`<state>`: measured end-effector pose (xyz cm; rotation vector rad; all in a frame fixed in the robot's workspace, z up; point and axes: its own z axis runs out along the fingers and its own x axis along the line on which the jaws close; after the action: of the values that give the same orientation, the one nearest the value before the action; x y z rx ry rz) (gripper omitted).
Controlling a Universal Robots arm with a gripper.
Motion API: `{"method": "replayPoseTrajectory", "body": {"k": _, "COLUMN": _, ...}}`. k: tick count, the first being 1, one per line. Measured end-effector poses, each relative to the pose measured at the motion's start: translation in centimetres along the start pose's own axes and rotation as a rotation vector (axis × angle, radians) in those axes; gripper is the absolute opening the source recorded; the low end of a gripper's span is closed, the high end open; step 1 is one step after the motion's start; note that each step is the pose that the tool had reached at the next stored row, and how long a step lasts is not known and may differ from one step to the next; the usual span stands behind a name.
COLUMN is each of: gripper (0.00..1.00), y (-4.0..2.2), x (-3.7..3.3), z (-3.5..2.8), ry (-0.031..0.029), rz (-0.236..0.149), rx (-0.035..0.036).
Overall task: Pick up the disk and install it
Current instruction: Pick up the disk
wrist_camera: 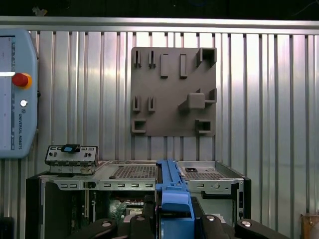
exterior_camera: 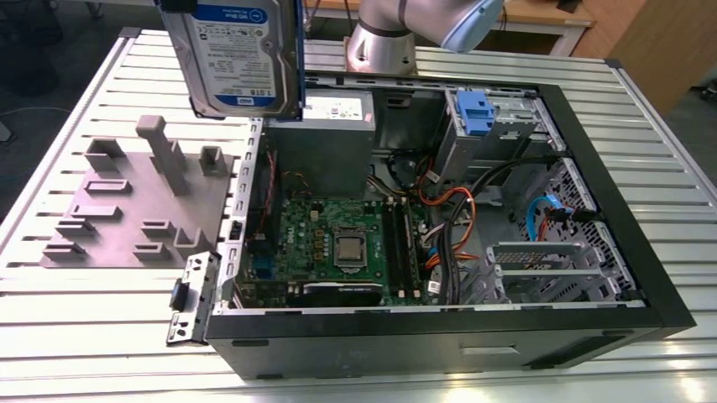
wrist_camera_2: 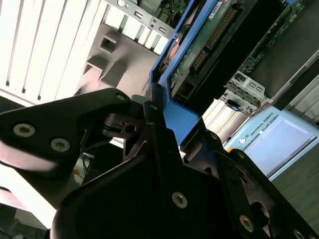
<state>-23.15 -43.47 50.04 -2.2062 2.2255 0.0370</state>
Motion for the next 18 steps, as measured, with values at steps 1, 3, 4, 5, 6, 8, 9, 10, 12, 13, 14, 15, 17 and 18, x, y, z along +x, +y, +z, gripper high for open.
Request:
{"method": "replayPoseTrajectory", "body": {"k": 1, "gripper": 0.36, "y": -0.10, "x": 0.00, "z": 0.00, "ry": 0.0000, "rz": 0.000, "rx": 0.0001}}
{"method": "replayPoseTrajectory", "body": {"k": 3, "gripper": 0.36, "y": -0.29, "x": 0.00, "z": 0.00, "ry": 0.0000, "rz": 0.000, "rx": 0.0000}}
{"method": "replayPoseTrajectory", "body": {"k": 4, "gripper": 0.36, "y": -0.40, "x": 0.00, "z": 0.00, "ry": 0.0000, "rz": 0.000, "rx": 0.0000}}
{"method": "replayPoseTrajectory", "body": {"k": 5, "gripper": 0.36, "y": -0.50, "x": 0.00, "z": 0.00, "ry": 0.0000, "rz": 0.000, "rx": 0.0000}}
{"method": "replayPoseTrajectory", "body": {"k": 6, "gripper": 0.36, "y": -0.59, "x": -0.01, "z": 0.00, "ry": 0.0000, "rz": 0.000, "rx": 0.0001}}
{"method": "replayPoseTrajectory", "body": {"k": 8, "gripper": 0.36, "y": -0.73, "x": -0.01, "z": -0.01, "ry": 0.0001, "rz": 0.000, "rx": 0.0000}}
{"method": "replayPoseTrajectory", "body": {"k": 9, "gripper": 0.36, "y": -0.79, "x": -0.01, "z": -0.01, "ry": 0.0000, "rz": 0.000, "rx": 0.0000}}
{"method": "replayPoseTrajectory", "body": {"k": 10, "gripper": 0.36, "y": -0.84, "x": -0.01, "z": -0.01, "ry": 0.0000, "rz": 0.000, "rx": 0.0000}}
{"method": "replayPoseTrajectory", "body": {"k": 12, "gripper": 0.36, "y": -0.90, "x": -0.01, "z": -0.01, "ry": 0.0000, "rz": 0.000, "rx": 0.0001}}
{"method": "replayPoseTrajectory", "body": {"k": 13, "gripper": 0.36, "y": -0.90, "x": -0.01, "z": -0.01, "ry": 0.0000, "rz": 0.000, "rx": 0.0000}}
{"method": "replayPoseTrajectory", "body": {"k": 14, "gripper": 0.36, "y": -0.91, "x": -0.01, "z": -0.01, "ry": -0.0001, "rz": 0.000, "rx": 0.0001}}
{"method": "replayPoseTrajectory", "body": {"k": 15, "gripper": 0.36, "y": -0.92, "x": 0.00, "z": -0.01, "ry": 0.0000, "rz": 0.000, "rx": 0.0000}}
{"method": "replayPoseTrajectory", "body": {"k": 17, "gripper": 0.36, "y": -0.95, "x": 0.03, "z": -0.02, "ry": 0.0000, "rz": 0.000, "rx": 0.0000}}
{"method": "replayPoseTrajectory", "body": {"k": 18, "gripper": 0.36, "y": -0.95, "x": 0.09, "z": -0.01, "ry": -0.0001, "rz": 0.000, "rx": 0.0001}}
